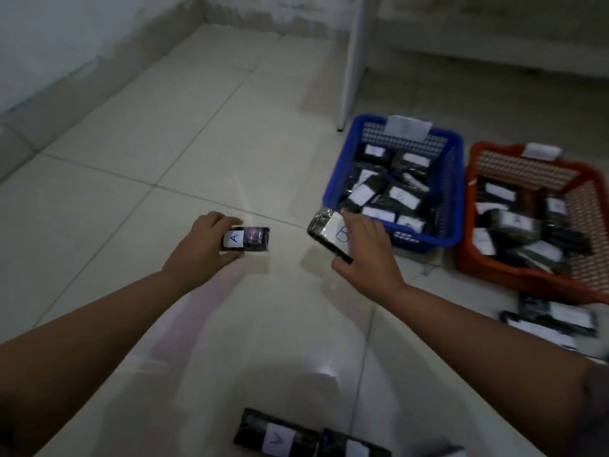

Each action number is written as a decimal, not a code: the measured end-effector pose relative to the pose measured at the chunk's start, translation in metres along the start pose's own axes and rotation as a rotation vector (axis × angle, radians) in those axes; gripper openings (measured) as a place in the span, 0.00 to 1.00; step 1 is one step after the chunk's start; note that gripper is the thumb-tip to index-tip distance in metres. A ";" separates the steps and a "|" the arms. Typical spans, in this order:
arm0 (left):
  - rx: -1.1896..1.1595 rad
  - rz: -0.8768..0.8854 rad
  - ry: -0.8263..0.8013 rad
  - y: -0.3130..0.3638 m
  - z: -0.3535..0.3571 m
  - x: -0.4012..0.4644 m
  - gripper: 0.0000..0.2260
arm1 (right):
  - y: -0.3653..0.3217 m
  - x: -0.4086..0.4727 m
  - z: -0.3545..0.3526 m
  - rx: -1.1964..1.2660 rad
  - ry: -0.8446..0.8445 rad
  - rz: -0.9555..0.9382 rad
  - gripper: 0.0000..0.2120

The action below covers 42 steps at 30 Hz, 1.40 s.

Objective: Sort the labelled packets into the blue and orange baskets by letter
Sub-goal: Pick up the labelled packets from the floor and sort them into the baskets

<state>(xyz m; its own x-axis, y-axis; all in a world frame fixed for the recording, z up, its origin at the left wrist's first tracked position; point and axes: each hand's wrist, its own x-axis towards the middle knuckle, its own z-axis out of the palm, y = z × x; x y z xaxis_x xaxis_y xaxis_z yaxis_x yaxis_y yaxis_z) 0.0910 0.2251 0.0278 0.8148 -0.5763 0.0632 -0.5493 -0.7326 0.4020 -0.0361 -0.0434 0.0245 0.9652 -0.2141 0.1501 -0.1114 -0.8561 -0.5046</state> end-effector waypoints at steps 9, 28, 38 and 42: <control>0.051 0.359 -0.210 0.117 0.030 0.103 0.27 | 0.081 0.010 -0.090 0.127 0.293 0.244 0.34; 0.076 0.456 -0.402 0.135 0.083 0.110 0.28 | 0.110 0.144 -0.021 -0.031 0.099 0.142 0.22; 0.108 0.447 -0.379 0.128 0.091 0.110 0.26 | 0.156 0.184 -0.005 -0.137 -0.298 0.303 0.23; 0.137 0.431 -0.389 0.130 0.092 0.111 0.25 | 0.157 0.185 -0.007 -0.304 -0.436 0.278 0.23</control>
<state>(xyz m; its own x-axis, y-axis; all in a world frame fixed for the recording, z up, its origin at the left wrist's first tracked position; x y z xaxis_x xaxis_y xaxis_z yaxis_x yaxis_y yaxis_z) 0.0934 0.0327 0.0026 0.3994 -0.9035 -0.1554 -0.8555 -0.4282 0.2911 0.1229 -0.2211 -0.0210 0.8912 -0.2915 -0.3475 -0.3739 -0.9058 -0.1991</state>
